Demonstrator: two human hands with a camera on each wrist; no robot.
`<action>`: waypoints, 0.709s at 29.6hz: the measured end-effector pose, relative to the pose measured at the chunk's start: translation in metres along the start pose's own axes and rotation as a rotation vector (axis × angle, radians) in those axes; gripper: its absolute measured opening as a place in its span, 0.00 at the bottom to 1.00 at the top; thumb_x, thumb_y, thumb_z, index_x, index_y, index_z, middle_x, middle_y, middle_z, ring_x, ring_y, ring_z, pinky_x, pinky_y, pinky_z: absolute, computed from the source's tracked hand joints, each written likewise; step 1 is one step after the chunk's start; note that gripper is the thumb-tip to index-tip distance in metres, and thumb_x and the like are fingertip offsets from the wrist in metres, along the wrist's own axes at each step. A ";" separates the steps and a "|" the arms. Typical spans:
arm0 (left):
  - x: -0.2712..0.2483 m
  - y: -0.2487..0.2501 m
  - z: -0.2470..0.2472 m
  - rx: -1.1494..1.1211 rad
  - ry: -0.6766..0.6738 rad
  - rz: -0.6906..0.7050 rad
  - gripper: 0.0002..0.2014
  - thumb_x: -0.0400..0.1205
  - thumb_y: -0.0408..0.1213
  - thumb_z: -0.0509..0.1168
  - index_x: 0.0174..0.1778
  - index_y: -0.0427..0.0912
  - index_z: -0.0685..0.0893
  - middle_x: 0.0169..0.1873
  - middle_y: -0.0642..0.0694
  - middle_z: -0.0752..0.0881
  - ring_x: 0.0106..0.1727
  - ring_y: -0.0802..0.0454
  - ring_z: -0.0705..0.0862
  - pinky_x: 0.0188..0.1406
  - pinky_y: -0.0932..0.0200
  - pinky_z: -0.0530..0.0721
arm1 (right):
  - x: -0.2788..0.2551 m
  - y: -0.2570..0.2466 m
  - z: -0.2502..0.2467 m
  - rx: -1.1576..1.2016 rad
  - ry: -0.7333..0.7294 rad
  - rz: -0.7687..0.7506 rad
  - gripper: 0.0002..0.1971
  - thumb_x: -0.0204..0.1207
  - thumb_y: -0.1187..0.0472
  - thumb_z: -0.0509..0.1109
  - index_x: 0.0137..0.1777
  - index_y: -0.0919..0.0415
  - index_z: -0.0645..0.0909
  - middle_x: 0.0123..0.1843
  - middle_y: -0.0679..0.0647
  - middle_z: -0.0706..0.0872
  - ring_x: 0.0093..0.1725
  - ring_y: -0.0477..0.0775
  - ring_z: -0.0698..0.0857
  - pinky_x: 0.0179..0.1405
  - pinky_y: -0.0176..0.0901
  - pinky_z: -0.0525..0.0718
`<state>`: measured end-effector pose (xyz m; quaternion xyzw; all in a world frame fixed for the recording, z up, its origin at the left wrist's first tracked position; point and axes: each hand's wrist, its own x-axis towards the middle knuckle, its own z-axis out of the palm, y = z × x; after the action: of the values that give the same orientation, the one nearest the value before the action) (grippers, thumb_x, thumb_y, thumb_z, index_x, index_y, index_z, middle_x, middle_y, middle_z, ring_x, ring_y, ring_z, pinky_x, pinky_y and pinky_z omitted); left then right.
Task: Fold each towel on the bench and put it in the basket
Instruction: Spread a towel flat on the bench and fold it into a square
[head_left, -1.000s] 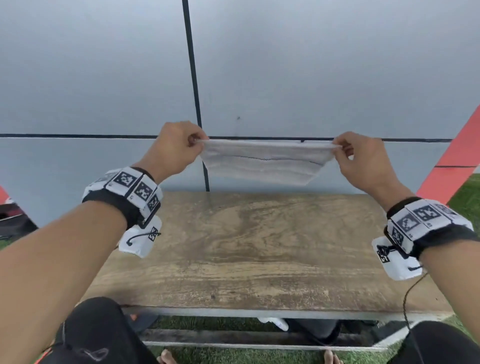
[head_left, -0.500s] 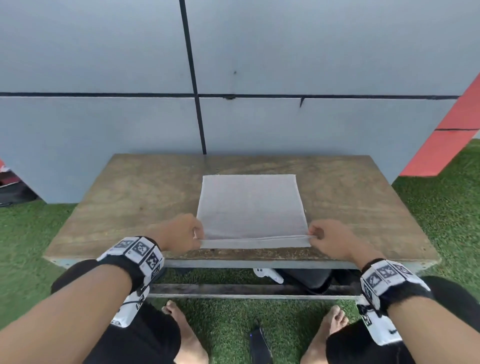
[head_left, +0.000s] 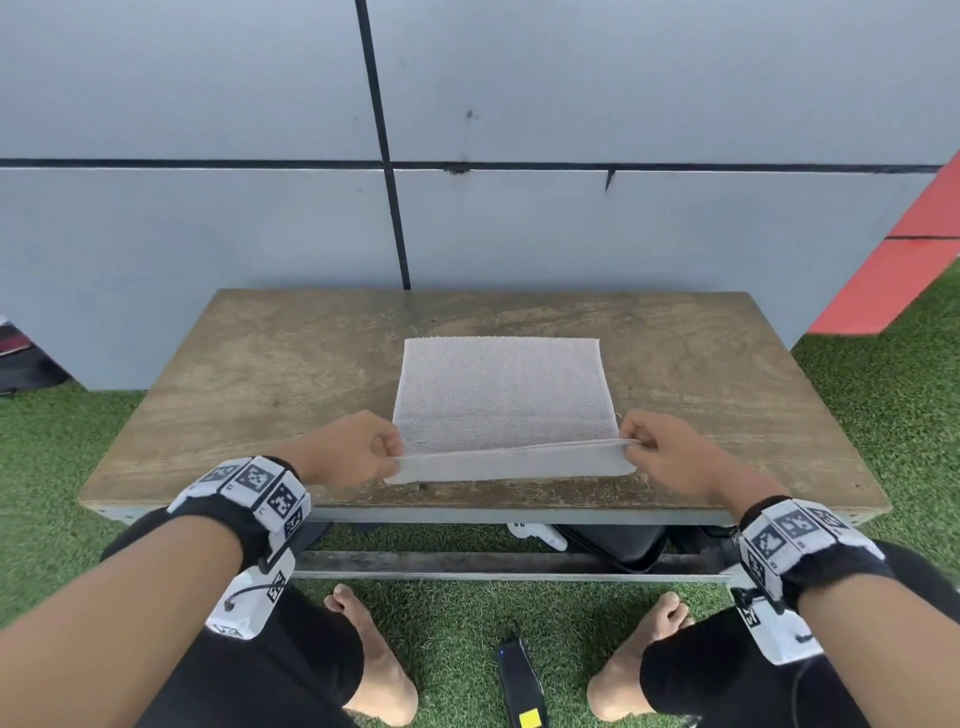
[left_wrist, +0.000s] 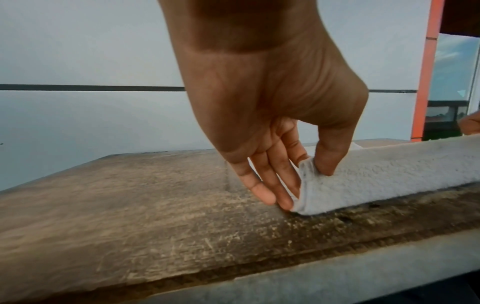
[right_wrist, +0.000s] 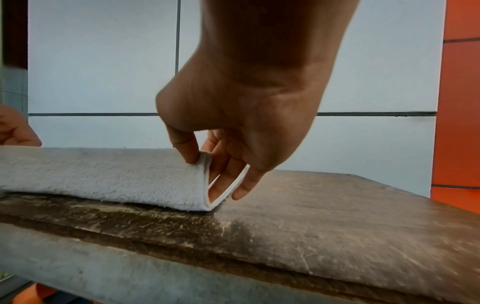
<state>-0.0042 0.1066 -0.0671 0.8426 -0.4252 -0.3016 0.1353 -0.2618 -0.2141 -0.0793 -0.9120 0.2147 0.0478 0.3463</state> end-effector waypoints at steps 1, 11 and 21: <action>0.001 -0.001 -0.003 -0.018 -0.006 0.003 0.03 0.83 0.41 0.69 0.45 0.48 0.86 0.36 0.48 0.90 0.32 0.56 0.82 0.39 0.62 0.83 | 0.003 0.000 -0.003 -0.007 -0.005 0.004 0.05 0.84 0.64 0.64 0.46 0.56 0.77 0.39 0.62 0.86 0.28 0.48 0.76 0.30 0.39 0.75; 0.045 -0.003 -0.029 -0.228 0.291 -0.056 0.02 0.85 0.41 0.68 0.48 0.50 0.85 0.42 0.52 0.92 0.33 0.53 0.88 0.38 0.55 0.85 | 0.062 -0.005 -0.027 0.046 0.216 0.043 0.05 0.85 0.58 0.68 0.50 0.59 0.83 0.41 0.54 0.89 0.32 0.45 0.79 0.32 0.40 0.72; 0.131 -0.008 -0.057 -0.166 0.554 -0.122 0.05 0.84 0.38 0.67 0.49 0.44 0.88 0.45 0.47 0.89 0.48 0.50 0.86 0.45 0.58 0.77 | 0.147 -0.011 -0.035 -0.013 0.410 0.115 0.05 0.81 0.62 0.71 0.45 0.58 0.87 0.38 0.50 0.87 0.40 0.51 0.83 0.35 0.36 0.75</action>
<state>0.0965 0.0047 -0.0776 0.9029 -0.2946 -0.1016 0.2962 -0.1265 -0.2823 -0.0802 -0.8910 0.3320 -0.1177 0.2863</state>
